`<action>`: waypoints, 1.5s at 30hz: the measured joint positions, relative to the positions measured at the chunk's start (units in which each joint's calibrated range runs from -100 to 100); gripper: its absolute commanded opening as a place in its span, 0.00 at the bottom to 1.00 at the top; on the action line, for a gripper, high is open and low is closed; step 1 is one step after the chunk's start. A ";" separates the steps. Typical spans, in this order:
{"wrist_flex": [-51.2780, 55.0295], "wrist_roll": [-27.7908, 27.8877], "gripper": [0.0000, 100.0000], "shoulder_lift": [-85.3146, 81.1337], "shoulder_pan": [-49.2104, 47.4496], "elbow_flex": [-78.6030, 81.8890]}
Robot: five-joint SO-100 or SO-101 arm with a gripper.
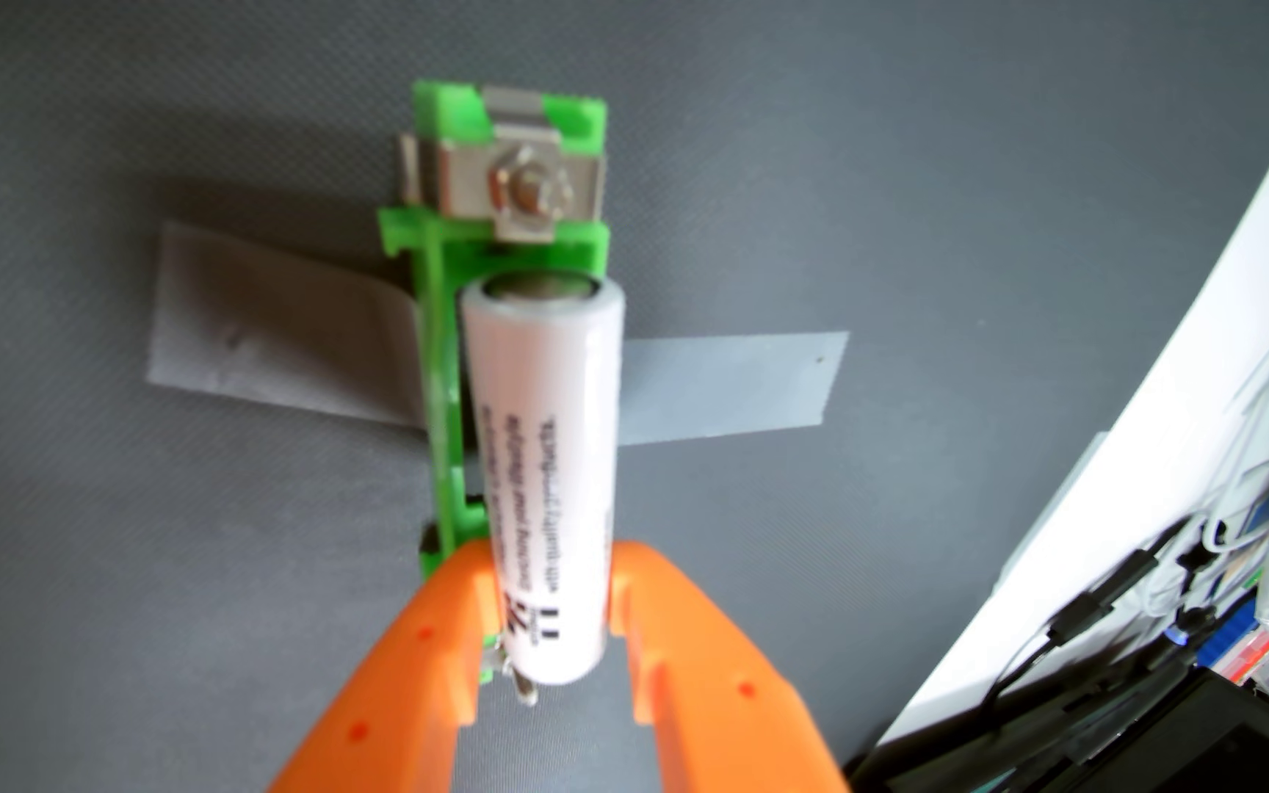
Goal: Insert Battery
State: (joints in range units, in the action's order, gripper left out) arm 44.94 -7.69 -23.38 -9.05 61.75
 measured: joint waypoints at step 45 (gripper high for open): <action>12.64 0.00 0.15 -0.42 -0.90 -8.14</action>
State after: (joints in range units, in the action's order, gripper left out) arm 57.57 -7.69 -23.79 -9.95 53.62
